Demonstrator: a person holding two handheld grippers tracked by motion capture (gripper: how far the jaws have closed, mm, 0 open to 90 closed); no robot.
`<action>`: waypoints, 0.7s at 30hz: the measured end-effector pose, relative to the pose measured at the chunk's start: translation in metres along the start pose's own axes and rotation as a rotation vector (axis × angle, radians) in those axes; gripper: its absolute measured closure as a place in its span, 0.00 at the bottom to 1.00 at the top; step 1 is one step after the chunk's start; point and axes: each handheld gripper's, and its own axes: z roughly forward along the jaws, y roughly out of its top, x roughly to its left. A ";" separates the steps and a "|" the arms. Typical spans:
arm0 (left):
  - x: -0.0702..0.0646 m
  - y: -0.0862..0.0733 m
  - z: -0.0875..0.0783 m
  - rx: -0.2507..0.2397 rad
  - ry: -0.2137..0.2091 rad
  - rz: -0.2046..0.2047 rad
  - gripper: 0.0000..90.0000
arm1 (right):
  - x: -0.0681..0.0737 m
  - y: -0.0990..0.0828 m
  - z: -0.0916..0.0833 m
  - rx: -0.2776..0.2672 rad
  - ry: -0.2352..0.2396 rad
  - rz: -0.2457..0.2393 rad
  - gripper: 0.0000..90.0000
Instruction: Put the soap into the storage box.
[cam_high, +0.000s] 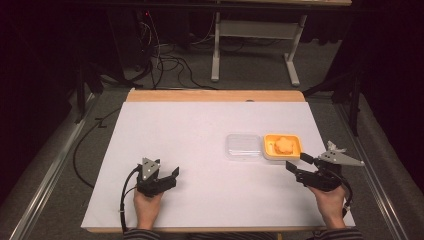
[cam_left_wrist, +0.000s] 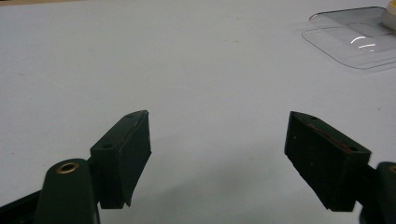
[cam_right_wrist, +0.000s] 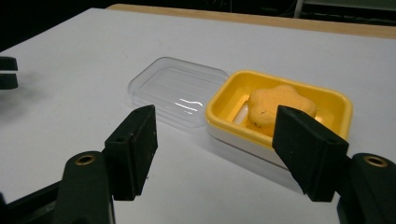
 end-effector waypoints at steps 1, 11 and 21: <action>0.000 0.000 0.000 -0.001 0.000 0.000 0.26 | 0.001 0.000 0.001 0.004 0.003 -0.006 0.35; 0.000 0.000 0.000 -0.001 -0.001 0.000 0.26 | 0.012 -0.003 0.008 0.010 0.031 -0.020 0.35; 0.000 0.000 0.000 -0.001 -0.002 0.000 0.26 | 0.021 -0.005 0.016 0.019 0.048 -0.027 0.35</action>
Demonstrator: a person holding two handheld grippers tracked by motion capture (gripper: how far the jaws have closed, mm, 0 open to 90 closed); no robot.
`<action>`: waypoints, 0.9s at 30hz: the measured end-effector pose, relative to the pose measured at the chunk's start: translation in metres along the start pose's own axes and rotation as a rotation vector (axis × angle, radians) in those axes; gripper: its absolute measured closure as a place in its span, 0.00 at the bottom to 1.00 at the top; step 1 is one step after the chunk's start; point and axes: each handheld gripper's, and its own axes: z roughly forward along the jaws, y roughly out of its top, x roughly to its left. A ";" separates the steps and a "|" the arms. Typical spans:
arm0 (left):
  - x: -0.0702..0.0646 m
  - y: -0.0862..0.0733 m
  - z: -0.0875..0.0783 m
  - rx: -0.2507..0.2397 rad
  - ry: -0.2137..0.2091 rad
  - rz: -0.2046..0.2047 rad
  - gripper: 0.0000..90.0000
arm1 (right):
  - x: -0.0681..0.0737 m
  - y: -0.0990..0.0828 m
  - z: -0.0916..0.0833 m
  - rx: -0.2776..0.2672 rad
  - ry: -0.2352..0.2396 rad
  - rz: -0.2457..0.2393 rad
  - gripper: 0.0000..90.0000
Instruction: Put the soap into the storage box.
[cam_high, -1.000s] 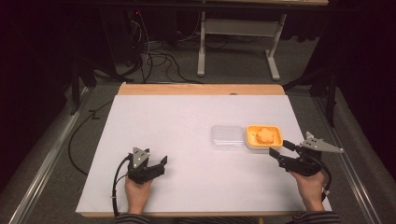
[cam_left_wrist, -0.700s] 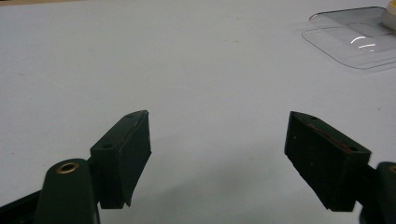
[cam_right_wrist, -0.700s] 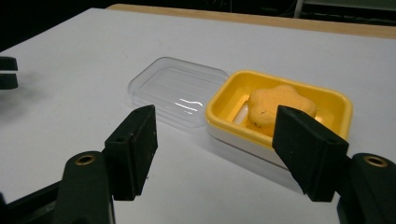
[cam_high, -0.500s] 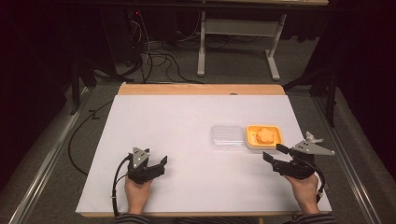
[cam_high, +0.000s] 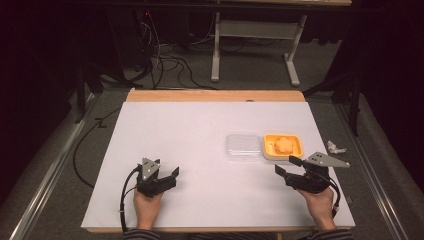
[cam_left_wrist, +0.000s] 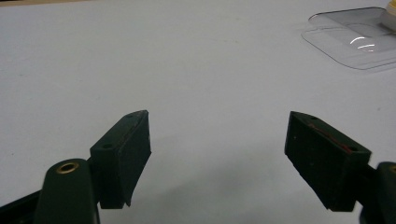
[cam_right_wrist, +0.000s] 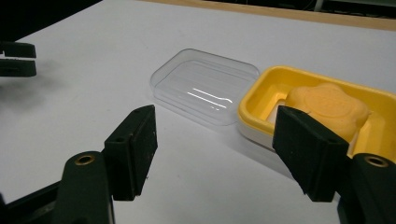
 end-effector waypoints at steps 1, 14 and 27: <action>0.000 0.000 0.000 0.000 0.000 0.000 0.26 | 0.001 0.000 0.001 0.003 0.003 -0.002 0.35; 0.000 0.000 0.000 -0.001 0.001 0.000 0.26 | 0.014 -0.001 0.012 0.022 0.030 -0.028 0.35; 0.000 0.000 0.000 -0.001 0.001 0.000 0.26 | 0.021 -0.004 0.025 0.043 0.049 -0.030 0.35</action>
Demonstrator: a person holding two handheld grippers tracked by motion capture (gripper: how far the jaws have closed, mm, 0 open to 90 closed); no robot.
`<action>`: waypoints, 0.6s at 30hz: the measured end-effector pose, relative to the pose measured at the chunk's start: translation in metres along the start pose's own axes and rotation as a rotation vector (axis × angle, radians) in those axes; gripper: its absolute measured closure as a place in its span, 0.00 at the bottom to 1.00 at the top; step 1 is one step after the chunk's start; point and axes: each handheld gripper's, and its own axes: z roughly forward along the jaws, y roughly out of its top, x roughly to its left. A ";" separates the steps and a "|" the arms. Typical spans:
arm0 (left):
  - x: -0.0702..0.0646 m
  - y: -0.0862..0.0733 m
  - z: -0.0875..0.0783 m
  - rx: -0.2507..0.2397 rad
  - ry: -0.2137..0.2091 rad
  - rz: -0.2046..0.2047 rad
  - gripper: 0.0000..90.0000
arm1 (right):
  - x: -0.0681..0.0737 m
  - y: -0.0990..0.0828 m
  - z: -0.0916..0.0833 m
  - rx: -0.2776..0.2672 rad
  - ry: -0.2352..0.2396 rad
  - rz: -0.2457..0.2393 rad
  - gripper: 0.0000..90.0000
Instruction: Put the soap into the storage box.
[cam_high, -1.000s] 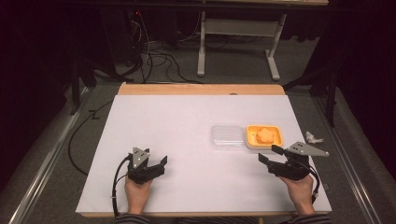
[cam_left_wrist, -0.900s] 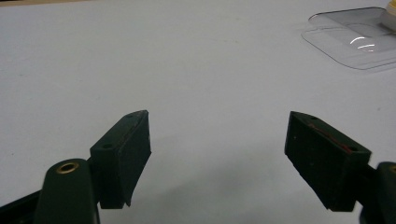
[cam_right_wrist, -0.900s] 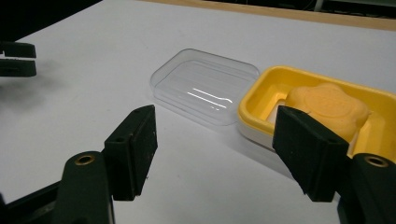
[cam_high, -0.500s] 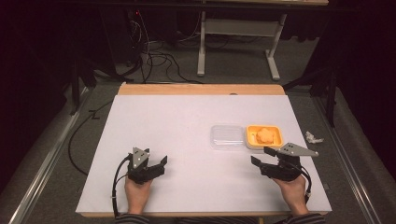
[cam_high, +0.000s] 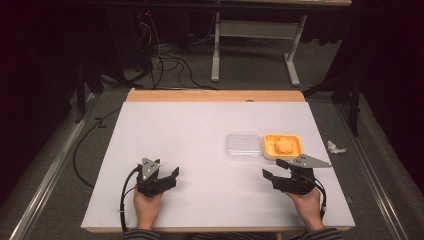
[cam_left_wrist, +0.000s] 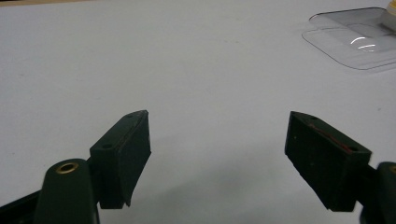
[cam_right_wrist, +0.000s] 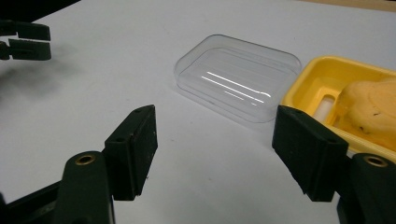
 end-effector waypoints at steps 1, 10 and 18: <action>0.000 0.000 0.000 0.000 0.000 0.000 0.26 | 0.001 0.000 0.001 0.004 0.000 0.002 0.35; 0.000 0.000 0.000 0.000 0.000 0.000 0.26 | 0.005 -0.003 0.014 0.035 -0.006 -0.014 0.35; 0.000 0.000 0.000 -0.001 -0.002 -0.001 0.26 | 0.007 -0.005 0.024 0.059 -0.030 -0.022 0.37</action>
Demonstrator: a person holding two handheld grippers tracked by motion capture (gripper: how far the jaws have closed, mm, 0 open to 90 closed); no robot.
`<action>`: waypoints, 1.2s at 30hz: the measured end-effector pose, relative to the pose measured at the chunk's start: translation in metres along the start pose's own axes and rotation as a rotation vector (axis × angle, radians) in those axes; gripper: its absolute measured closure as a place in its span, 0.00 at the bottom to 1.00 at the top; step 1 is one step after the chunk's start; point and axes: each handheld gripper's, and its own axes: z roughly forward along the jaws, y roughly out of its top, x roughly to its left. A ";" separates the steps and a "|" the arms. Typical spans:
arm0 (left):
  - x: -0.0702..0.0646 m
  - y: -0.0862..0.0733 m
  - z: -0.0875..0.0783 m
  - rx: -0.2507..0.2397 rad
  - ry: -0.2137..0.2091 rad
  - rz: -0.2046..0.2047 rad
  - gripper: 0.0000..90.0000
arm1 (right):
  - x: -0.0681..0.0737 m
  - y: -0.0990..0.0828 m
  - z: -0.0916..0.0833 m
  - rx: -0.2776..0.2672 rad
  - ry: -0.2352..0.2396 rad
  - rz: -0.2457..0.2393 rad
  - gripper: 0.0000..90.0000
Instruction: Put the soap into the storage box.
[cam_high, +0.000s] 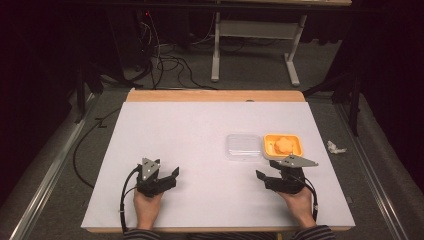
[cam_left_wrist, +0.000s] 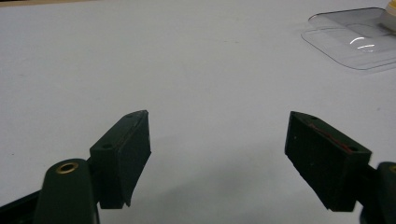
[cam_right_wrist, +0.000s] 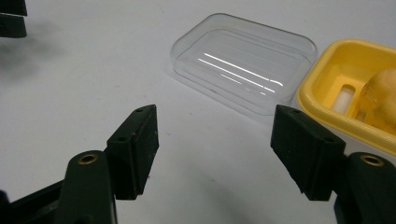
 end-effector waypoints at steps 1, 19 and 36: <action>0.000 0.000 0.000 0.000 0.000 0.000 0.26 | -0.001 0.000 0.001 0.000 0.001 -0.005 0.37; 0.000 0.000 0.000 0.000 -0.001 -0.001 0.26 | -0.004 -0.008 0.024 0.074 -0.034 0.013 0.38; 0.000 0.000 0.000 -0.001 -0.001 -0.001 0.26 | -0.007 -0.015 0.035 0.066 -0.114 0.001 0.40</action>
